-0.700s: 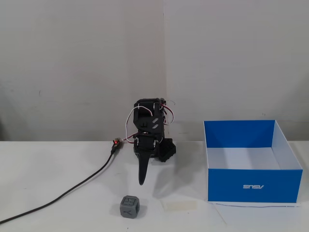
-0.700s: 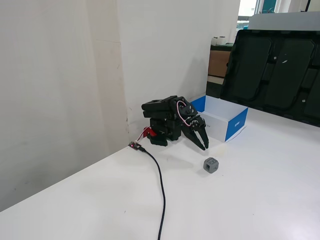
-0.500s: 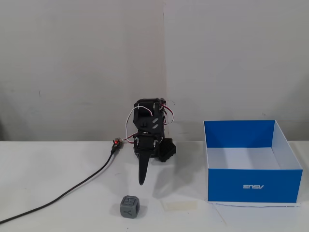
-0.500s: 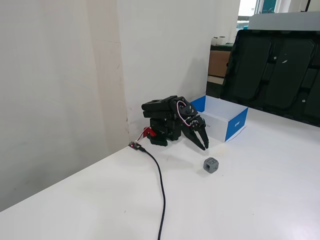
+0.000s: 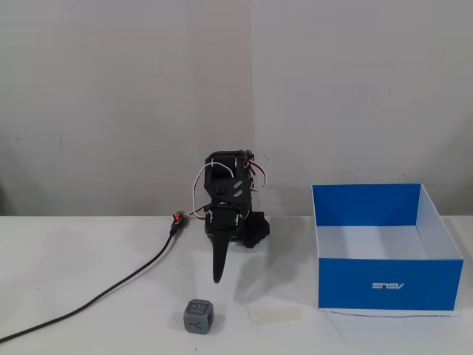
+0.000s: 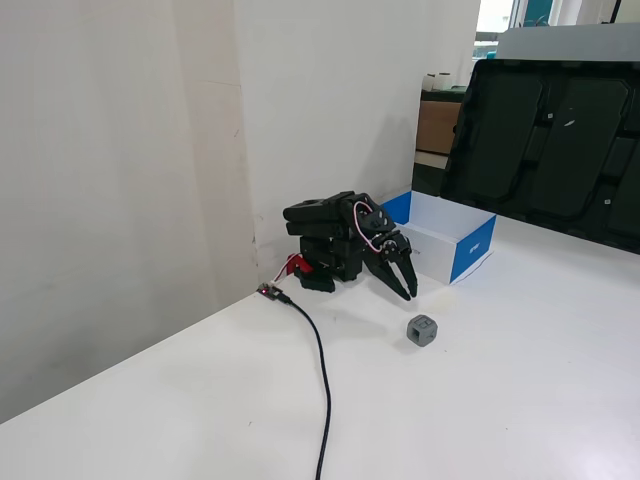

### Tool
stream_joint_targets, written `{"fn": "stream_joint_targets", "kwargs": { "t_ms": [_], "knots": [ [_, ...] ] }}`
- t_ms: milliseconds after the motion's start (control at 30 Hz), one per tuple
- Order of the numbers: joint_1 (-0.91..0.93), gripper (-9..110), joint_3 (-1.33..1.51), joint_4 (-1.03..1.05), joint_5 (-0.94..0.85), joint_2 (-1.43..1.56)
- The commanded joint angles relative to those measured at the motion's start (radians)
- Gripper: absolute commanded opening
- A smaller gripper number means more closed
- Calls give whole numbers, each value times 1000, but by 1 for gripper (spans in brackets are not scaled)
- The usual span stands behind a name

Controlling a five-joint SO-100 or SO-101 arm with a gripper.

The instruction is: Pick the gray block and keep it in the box.

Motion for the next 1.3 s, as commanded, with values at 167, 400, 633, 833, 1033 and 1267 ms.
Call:
{"fn": "stream_joint_targets", "kwargs": {
  "t_ms": [167,400,633,833,1033,1267],
  "knots": [
    [-6,0,8,0,-8,117],
    [-2,0,8,0,-5,117],
    [2,0,5,0,35,117],
    [17,0,-61,31,74,86],
    [48,0,-123,-8,74,-51],
    [78,0,-285,-58,91,-308]
  ]
}}
